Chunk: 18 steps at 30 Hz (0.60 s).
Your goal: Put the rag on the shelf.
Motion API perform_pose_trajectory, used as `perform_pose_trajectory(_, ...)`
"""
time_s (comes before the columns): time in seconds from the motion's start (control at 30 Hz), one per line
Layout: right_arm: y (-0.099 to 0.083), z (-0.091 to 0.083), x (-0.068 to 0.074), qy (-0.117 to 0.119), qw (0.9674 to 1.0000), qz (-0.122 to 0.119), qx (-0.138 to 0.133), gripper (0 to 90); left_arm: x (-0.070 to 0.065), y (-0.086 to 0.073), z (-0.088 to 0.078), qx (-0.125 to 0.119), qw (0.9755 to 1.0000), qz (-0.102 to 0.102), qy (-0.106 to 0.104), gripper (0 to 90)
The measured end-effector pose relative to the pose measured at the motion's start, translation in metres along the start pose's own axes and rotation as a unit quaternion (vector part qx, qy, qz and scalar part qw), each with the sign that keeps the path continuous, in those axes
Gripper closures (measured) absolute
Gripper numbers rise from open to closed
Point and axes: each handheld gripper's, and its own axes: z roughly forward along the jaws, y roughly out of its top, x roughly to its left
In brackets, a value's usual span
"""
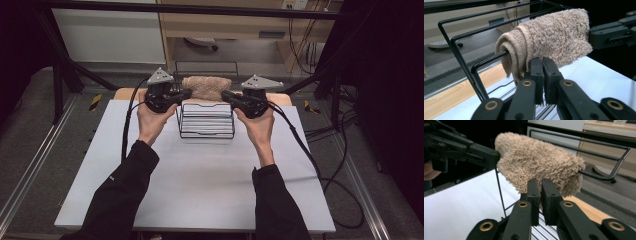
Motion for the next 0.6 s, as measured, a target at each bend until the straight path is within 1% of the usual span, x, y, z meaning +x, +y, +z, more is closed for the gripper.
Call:
perform_pose_trajectory(0.2, 0.004, -0.013, 0.0, 0.01, 0.9998, 0.008, -0.012, 76.6, 0.0, 0.0, -0.009, 0.002, 1.0, 0.0, 0.005, 77.1)
perform_pose_trajectory(0.33, 0.006, -0.021, -0.001, 0.017, 0.9996, 0.012, -0.017, 69.8, 0.0, -0.001, -0.016, 0.004, 1.0, -0.004, 0.006, 70.0)
perform_pose_trajectory(0.5, 0.006, -0.029, 0.001, 0.023, 0.9996, 0.014, -0.005, 58.8, 0.0, -0.006, -0.027, 0.01, 0.9999, -0.004, 0.003, 62.2)
perform_pose_trajectory(0.6, 0.005, -0.035, 0.002, 0.021, 0.9997, 0.014, -0.001, 51.9, 0.0, -0.011, -0.035, 0.013, 0.9999, -0.002, 0.004, 56.0)
